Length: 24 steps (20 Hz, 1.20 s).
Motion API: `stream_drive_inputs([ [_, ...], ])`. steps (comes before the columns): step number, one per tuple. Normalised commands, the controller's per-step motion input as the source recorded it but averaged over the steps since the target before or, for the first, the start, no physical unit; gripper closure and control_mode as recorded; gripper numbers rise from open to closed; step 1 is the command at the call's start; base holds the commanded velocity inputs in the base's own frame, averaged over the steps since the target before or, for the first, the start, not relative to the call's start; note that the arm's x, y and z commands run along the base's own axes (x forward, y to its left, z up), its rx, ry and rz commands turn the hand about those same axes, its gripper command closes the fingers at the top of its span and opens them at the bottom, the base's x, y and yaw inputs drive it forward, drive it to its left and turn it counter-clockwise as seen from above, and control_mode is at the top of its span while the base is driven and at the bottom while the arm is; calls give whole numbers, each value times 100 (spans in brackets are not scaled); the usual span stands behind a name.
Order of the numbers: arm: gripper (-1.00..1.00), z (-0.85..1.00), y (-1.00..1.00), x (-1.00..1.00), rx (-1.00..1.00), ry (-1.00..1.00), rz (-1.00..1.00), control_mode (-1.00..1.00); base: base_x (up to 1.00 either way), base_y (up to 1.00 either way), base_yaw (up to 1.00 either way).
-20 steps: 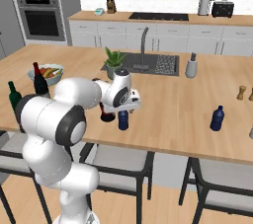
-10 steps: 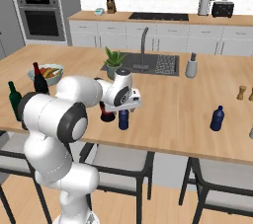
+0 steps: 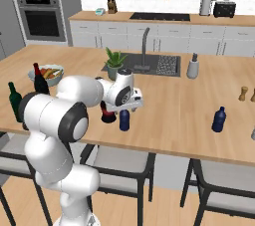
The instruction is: Move the plastic bottles in the middle to the plastics group, and the glass bottles in the middle to the glass group.
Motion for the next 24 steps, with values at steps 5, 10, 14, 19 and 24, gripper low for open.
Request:
stream_drive_inputs([
  [5,-100,0,0,1,0,-2,0,-100,0,0,0],
  [10,-100,0,0,0,0,-1,0,-100,0,0,0],
  [14,100,0,0,0,0,0,0,-100,0,0,0],
  [19,100,0,0,0,0,0,0,-100,0,0,0],
  [24,100,0,0,-1,0,0,0,-100,0,0,0],
])
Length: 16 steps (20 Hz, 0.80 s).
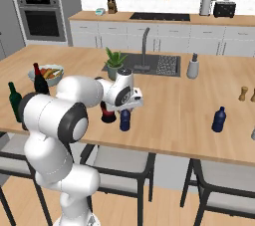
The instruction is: Move the plastic bottles in the middle to the plastics group, and the glass bottles in the middle to the glass group.
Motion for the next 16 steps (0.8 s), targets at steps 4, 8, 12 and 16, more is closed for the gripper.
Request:
stream_drive_inputs([
  [4,100,14,-35,-8,1,0,-7,-100,0,0,0],
  [8,100,30,-81,-11,7,0,-18,-100,0,0,0],
  [12,100,28,-84,-6,6,0,-21,-100,0,0,0],
  [16,100,29,-78,-1,2,0,-20,-100,0,0,0],
])
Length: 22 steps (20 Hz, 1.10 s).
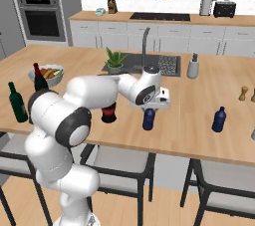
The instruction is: Move the plastic bottles in the middle to the plastics group, and the glass bottles in the middle to the glass group.
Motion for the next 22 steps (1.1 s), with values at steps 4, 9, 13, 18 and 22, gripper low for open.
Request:
stream_drive_inputs([
  [4,100,28,-72,0,0,0,-22,-100,0,0,0],
  [9,100,23,-78,8,0,11,-27,-100,0,0,0],
  [13,100,1,-59,26,-3,13,-25,-100,0,0,0],
  [18,100,0,-30,12,-5,8,-16,-100,0,0,0],
  [22,100,0,-13,1,1,0,-1,-100,0,0,0],
])
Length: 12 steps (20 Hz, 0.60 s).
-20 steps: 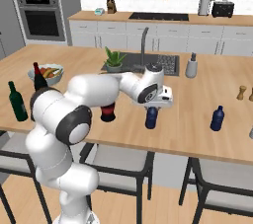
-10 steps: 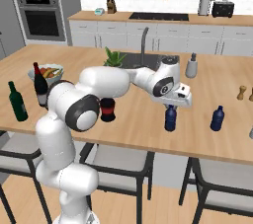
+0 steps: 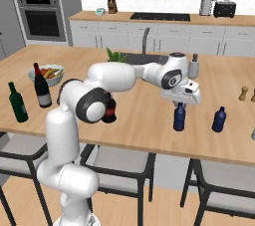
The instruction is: Move the plastic bottles in the middle to the plastics group, and the glass bottles in the middle to the glass group.
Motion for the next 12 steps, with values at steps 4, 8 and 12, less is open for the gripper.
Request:
stream_drive_inputs([
  [4,100,-13,0,-5,4,-11,0,-100,0,0,0],
  [8,100,-29,-10,0,0,-12,0,-100,0,0,0],
  [12,100,-13,-20,0,0,-15,0,-100,0,0,0],
])
